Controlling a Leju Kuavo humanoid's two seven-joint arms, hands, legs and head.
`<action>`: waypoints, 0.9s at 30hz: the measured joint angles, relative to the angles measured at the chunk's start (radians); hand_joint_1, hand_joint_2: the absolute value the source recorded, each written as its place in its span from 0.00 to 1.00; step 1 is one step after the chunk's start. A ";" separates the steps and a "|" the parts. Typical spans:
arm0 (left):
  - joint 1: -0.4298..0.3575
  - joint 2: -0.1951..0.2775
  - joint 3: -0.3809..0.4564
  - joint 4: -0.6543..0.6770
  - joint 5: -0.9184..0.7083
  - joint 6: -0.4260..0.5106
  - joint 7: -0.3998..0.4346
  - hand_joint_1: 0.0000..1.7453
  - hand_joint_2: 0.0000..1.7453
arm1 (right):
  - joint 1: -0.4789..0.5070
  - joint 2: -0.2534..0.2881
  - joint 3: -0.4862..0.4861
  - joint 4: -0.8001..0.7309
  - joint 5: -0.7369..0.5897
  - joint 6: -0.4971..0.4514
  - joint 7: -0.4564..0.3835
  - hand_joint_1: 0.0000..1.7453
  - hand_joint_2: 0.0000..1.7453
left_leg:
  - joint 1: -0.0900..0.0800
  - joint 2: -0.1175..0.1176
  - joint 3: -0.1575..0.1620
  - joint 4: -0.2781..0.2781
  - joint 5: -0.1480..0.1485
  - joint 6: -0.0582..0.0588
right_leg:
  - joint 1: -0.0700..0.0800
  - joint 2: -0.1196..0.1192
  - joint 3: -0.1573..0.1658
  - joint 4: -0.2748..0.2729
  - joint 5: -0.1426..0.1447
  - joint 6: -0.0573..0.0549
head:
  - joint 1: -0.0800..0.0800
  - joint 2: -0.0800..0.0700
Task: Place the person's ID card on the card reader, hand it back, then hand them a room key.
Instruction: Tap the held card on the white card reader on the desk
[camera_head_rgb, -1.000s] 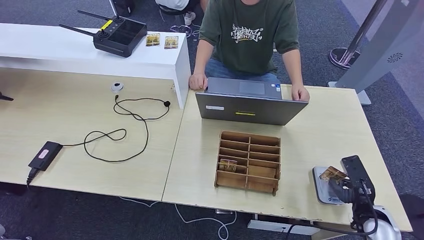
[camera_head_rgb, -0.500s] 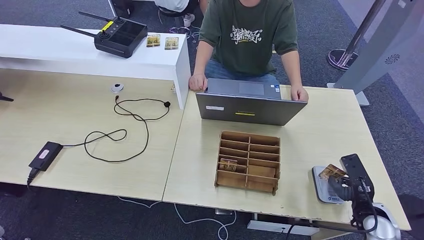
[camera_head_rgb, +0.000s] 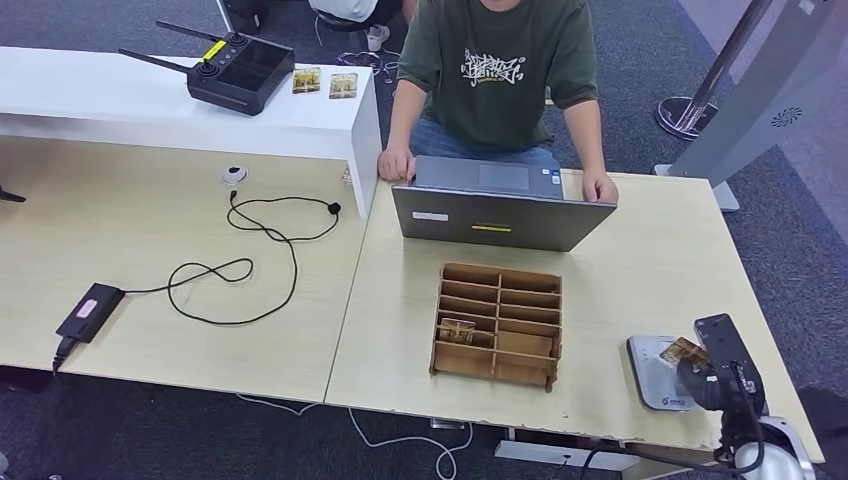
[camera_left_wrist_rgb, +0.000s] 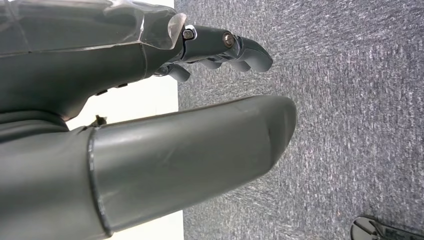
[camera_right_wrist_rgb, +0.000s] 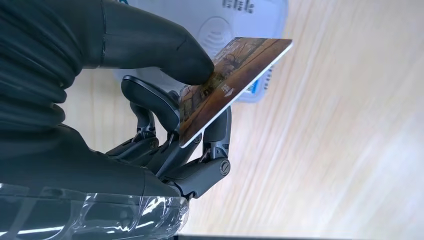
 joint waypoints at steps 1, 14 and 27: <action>0.000 -0.001 0.000 0.000 0.003 0.000 0.000 0.00 0.00 | 0.004 0.003 0.000 -0.023 0.004 -0.010 -0.004 0.71 1.00 | 0.000 0.000 0.000 0.000 0.000 0.000 | 0.000 0.000 -0.001 0.000 0.000 0.000 | 0.000 0.000; 0.001 -0.016 0.000 0.000 0.011 0.006 -0.003 0.00 0.00 | 0.023 0.054 0.000 -0.281 0.019 -0.099 -0.066 0.72 1.00 | 0.000 0.001 -0.002 0.000 0.000 0.000 | 0.000 0.000 -0.003 0.001 -0.001 0.000 | 0.000 0.000; 0.001 -0.024 0.000 0.000 0.011 0.013 -0.013 0.00 0.00 | 0.042 0.083 0.009 -0.396 0.192 -0.299 -0.140 0.70 1.00 | 0.000 0.000 -0.003 0.000 0.000 0.000 | 0.000 0.000 -0.004 0.001 -0.001 0.000 | 0.000 0.000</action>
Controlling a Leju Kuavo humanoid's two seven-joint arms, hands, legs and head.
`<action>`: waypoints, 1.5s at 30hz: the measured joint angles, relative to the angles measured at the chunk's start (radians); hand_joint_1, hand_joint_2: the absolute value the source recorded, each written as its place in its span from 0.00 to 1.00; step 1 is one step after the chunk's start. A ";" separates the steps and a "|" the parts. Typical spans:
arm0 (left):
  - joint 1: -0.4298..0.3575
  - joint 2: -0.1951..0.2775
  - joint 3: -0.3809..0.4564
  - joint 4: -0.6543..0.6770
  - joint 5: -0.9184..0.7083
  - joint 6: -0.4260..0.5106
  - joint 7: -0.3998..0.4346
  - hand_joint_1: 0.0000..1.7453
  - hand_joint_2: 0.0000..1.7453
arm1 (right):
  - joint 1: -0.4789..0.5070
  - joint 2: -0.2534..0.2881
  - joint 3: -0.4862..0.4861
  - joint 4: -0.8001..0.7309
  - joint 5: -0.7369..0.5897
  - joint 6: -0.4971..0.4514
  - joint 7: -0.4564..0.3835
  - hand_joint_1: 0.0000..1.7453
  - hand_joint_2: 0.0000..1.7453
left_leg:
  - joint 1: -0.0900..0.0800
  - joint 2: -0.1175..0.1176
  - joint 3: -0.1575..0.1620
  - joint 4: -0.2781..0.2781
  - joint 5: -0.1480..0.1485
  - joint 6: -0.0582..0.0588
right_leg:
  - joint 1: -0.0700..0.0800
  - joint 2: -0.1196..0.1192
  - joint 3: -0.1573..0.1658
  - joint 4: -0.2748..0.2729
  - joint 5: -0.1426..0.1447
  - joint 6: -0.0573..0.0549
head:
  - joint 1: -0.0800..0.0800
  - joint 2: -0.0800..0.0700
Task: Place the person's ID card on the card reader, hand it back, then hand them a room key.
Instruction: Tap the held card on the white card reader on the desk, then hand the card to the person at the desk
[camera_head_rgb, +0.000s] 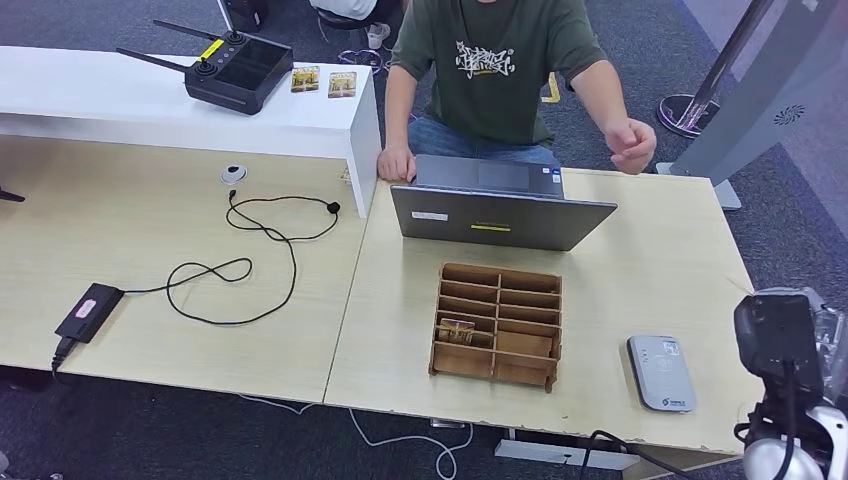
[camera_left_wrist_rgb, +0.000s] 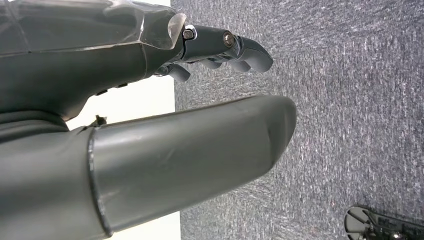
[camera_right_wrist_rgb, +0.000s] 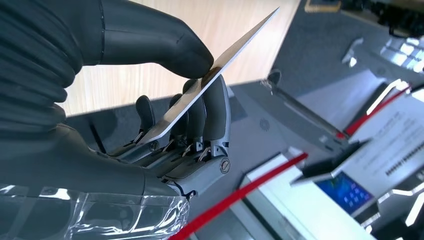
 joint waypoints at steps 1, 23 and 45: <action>0.000 -0.002 0.000 0.000 0.000 0.001 0.000 0.00 0.00 | 0.000 0.002 0.002 -0.006 0.019 -0.016 -0.001 0.70 1.00 | 0.000 0.000 0.000 0.000 0.000 0.000 | 0.000 0.000 0.000 0.000 0.000 0.000 | 0.000 0.000; -0.011 -0.010 -0.002 -0.001 -0.036 0.002 -0.001 0.00 0.00 | -0.396 0.114 0.167 0.234 0.257 -0.044 0.066 0.84 1.00 | 0.000 0.001 -0.001 0.000 0.003 -0.001 | 0.000 0.001 -0.001 0.003 0.002 -0.001 | 0.000 0.000; -0.018 0.002 -0.012 0.000 -0.040 0.003 0.011 0.00 0.00 | -0.956 0.235 0.317 0.927 0.276 -0.072 0.176 0.90 1.00 | 0.000 0.000 -0.003 0.000 0.005 -0.002 | 0.000 0.000 -0.005 0.004 0.003 -0.003 | 0.000 0.000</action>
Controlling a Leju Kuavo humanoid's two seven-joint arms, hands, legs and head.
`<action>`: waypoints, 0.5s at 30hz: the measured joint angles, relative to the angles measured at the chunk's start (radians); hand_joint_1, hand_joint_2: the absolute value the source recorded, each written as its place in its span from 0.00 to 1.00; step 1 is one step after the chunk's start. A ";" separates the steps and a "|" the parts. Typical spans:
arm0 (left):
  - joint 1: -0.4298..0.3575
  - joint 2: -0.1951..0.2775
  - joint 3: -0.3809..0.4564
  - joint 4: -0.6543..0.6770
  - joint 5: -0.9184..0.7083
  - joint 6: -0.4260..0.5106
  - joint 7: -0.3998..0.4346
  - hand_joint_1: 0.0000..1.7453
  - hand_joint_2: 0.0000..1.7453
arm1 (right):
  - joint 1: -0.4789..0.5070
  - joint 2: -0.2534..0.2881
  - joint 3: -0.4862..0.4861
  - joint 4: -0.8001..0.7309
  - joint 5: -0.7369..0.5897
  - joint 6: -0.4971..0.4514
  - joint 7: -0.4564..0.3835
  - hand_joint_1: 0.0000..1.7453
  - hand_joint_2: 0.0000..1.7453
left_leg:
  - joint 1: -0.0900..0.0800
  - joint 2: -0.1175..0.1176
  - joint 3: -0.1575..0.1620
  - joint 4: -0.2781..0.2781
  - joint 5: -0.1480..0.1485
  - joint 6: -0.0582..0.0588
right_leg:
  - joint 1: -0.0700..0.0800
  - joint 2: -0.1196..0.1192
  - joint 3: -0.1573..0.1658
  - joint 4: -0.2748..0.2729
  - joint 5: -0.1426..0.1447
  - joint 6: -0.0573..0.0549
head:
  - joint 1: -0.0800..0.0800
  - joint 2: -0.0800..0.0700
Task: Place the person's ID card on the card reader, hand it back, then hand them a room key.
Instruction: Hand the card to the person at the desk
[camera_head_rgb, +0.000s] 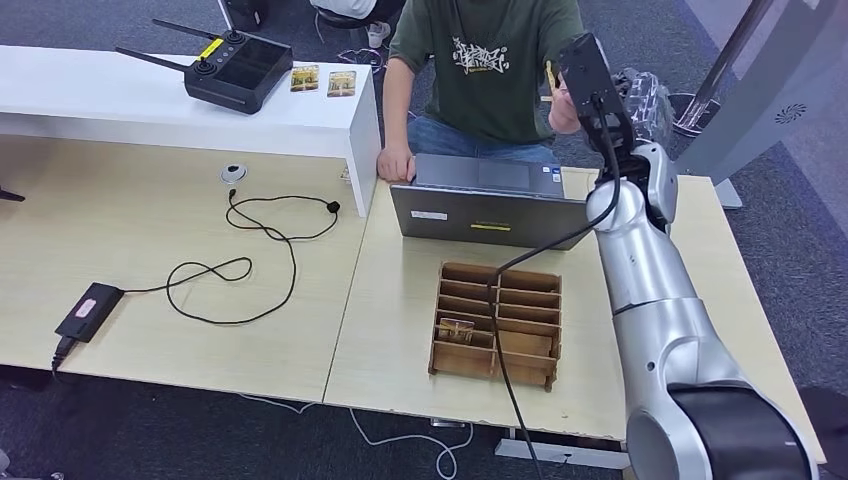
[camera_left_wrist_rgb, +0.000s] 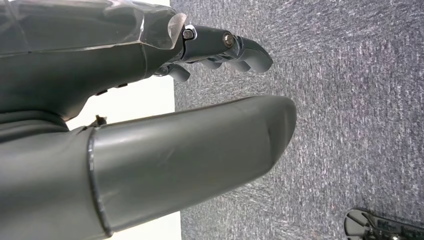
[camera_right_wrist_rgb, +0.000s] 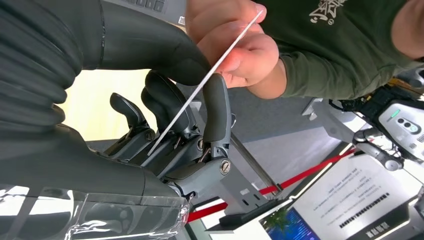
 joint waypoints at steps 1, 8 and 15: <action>0.000 0.001 0.000 0.000 0.000 0.000 0.001 0.00 0.00 | -0.006 0.001 0.001 0.010 0.000 0.001 0.001 0.90 1.00 | 0.000 0.000 0.000 0.000 0.000 0.000 | 0.000 0.000 0.000 0.000 0.000 0.000 | 0.000 0.000; -0.001 0.006 -0.001 0.000 0.000 -0.001 0.001 0.00 0.00 | -0.030 0.007 0.004 0.058 0.007 0.014 0.000 0.91 1.00 | 0.000 0.000 0.000 0.000 0.000 0.000 | 0.000 0.000 0.000 0.000 0.000 0.000 | 0.000 0.000; -0.001 0.009 -0.002 0.000 -0.001 -0.003 0.001 0.00 0.00 | -0.038 0.008 0.006 0.081 0.010 0.016 0.003 0.13 1.00 | 0.000 0.000 0.000 0.000 0.000 0.000 | 0.000 0.000 -0.001 0.000 0.000 0.000 | 0.000 0.000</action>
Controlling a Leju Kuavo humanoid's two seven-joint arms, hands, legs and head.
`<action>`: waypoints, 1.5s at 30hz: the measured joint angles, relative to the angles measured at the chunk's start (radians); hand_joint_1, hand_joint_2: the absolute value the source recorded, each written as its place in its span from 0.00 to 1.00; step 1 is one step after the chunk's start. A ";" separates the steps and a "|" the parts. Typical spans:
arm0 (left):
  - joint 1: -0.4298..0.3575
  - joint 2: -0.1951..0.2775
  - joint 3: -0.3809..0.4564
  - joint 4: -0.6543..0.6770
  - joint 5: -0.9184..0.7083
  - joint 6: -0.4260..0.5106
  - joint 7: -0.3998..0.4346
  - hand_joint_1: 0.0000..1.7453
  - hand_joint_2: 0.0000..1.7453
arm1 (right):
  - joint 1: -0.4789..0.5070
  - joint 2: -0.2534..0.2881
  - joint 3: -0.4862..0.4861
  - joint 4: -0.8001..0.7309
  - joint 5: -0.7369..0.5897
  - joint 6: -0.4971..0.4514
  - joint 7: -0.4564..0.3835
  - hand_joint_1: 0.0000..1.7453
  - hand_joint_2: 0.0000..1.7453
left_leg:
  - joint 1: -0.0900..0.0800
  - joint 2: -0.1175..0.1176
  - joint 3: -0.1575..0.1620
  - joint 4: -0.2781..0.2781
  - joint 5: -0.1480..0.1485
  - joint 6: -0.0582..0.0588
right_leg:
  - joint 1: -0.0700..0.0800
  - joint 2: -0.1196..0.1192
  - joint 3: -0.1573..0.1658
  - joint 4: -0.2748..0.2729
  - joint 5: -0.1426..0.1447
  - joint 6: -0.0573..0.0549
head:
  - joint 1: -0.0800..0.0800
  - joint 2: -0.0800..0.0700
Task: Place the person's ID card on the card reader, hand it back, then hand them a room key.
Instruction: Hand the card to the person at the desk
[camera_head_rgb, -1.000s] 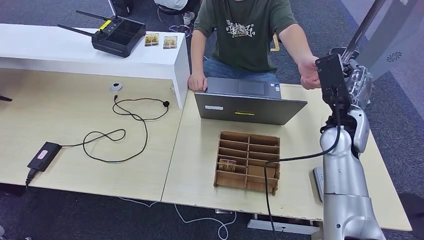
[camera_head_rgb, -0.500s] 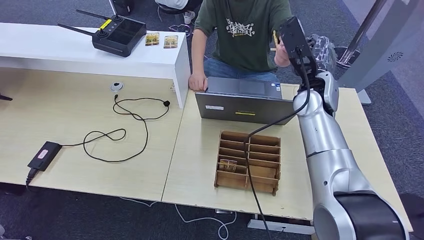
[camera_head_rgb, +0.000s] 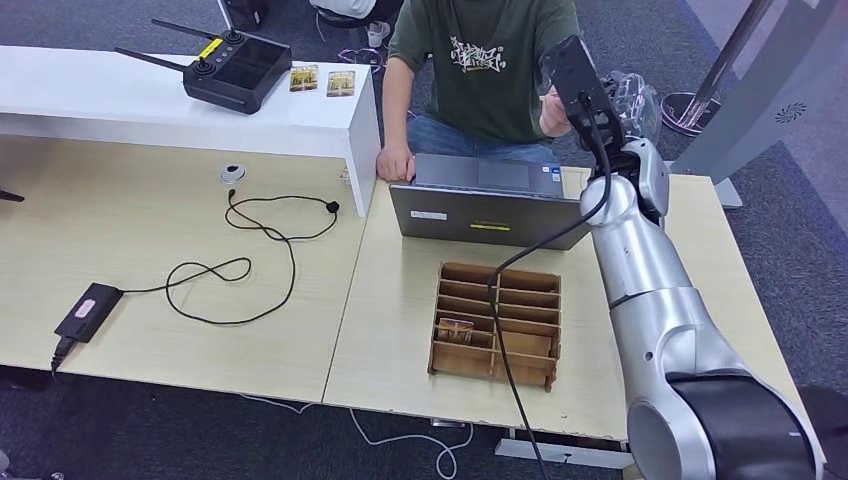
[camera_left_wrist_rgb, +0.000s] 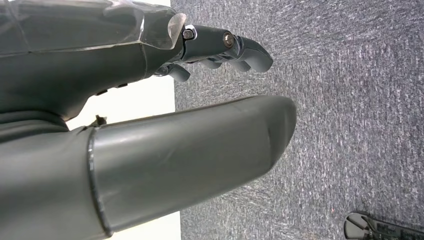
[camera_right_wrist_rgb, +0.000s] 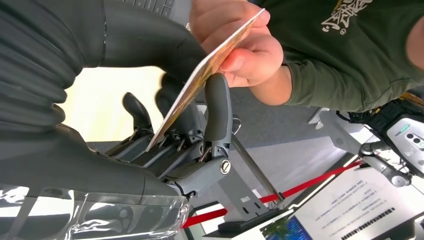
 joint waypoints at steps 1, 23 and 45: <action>0.000 0.001 0.000 0.000 0.000 0.000 0.000 0.00 0.00 | 0.000 0.000 0.000 0.002 0.000 0.000 -0.001 0.00 1.00 | 0.000 0.000 0.000 0.000 0.000 0.000 | 0.000 0.000 0.000 0.000 0.000 0.000 | 0.000 0.000; 0.002 0.005 -0.008 0.000 0.007 -0.001 -0.001 0.00 0.00 | 0.053 -0.010 0.000 -0.025 -0.070 -0.034 -0.206 0.00 1.00 | 0.000 0.000 0.000 0.000 0.000 0.000 | 0.000 0.000 0.000 0.000 0.000 0.000 | 0.000 0.000; 0.029 -0.017 0.011 0.000 0.049 -0.007 -0.015 0.00 0.00 | 0.751 -0.057 0.077 -0.786 -0.084 -0.110 -0.194 0.00 1.00 | 0.000 -0.001 -0.001 0.000 -0.002 0.000 | 0.000 -0.001 -0.001 -0.001 -0.002 0.000 | 0.000 0.000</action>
